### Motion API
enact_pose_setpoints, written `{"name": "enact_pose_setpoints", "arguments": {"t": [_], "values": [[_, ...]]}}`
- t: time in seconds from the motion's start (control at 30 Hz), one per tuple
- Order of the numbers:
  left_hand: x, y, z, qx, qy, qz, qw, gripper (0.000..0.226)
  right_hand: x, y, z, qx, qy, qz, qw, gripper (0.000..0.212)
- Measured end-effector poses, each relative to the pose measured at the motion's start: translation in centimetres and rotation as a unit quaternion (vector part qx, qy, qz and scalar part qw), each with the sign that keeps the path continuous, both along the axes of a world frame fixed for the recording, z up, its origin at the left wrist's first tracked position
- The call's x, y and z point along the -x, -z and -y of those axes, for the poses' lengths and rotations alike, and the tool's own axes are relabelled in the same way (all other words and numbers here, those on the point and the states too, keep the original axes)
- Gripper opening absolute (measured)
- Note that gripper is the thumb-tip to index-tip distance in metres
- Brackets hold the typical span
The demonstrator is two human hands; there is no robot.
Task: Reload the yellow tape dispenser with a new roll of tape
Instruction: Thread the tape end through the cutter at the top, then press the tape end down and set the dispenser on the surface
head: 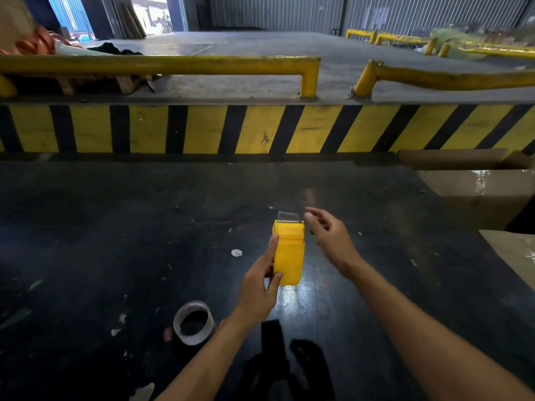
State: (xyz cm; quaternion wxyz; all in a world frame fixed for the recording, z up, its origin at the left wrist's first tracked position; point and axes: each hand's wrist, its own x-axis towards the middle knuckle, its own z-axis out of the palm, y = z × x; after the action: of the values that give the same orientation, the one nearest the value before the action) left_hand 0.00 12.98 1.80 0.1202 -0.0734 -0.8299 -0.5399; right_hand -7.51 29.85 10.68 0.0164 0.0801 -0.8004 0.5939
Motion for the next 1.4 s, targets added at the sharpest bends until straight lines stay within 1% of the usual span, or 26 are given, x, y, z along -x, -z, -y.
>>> {"name": "enact_pose_setpoints", "arguments": {"t": [0.1, 0.17, 0.23, 0.3, 0.4, 0.5, 0.57, 0.67, 0.77, 0.93, 1.3, 1.4], "values": [[0.0, -0.1, -0.2, 0.022, 0.011, 0.000, 1.000, 0.079, 2.0, -3.1, -0.1, -0.102, -0.102, 0.049, 0.988, 0.042], [-0.2, -0.2, -0.3, 0.030, 0.016, -0.004, 0.999, 0.080, 3.1, -4.1, 0.0, -0.163, -0.132, 0.073, 0.975, 0.039], [-0.3, 0.0, -0.5, 0.040, 0.026, -0.003, 0.999, 0.082, 4.0, -4.4, 0.0, -0.212, -0.140, 0.087, 0.963, 0.030], [-0.5, 0.2, -0.5, 0.043, 0.038, 0.004, 0.998, 0.082, 4.4, -4.3, 0.2, -0.240, -0.141, 0.097, 0.956, 0.022], [-0.7, 0.3, -0.5, 0.041, 0.057, 0.023, 0.997, 0.081, 4.4, -3.8, 0.7, -0.271, -0.129, 0.083, 0.950, 0.020], [-0.7, 0.1, -0.8, 0.032, 0.064, 0.048, 0.996, 0.082, 4.1, -3.3, 1.3, -0.282, -0.105, 0.055, 0.952, 0.019], [-0.6, -0.5, -1.3, 0.015, 0.055, 0.058, 0.997, 0.080, 4.1, -3.1, 1.5, -0.269, -0.090, 0.051, 0.958, 0.013], [-0.5, -0.9, -2.0, -0.006, 0.041, 0.044, 0.998, 0.075, 4.1, -3.2, 1.5, -0.253, -0.087, 0.059, 0.962, 0.014], [-0.4, -0.4, -2.2, 0.002, 0.054, 0.031, 0.998, 0.076, 3.9, -3.5, 1.3, -0.257, -0.082, 0.047, 0.962, 0.010], [-0.5, -0.1, -2.6, 0.000, 0.078, 0.049, 0.996, 0.073, 3.9, -3.4, 1.0, -0.278, -0.048, 0.020, 0.959, 0.016], [-1.3, 0.7, -4.2, -0.067, 0.061, 0.118, 0.989, 0.066, 2.5, -1.7, 0.9, -0.329, -0.013, -0.017, 0.944, 0.011], [-1.1, 0.2, -4.3, -0.083, 0.057, 0.128, 0.987, 0.068, 1.7, -1.7, 1.5, -0.354, -0.005, -0.054, 0.934, 0.011]]}}
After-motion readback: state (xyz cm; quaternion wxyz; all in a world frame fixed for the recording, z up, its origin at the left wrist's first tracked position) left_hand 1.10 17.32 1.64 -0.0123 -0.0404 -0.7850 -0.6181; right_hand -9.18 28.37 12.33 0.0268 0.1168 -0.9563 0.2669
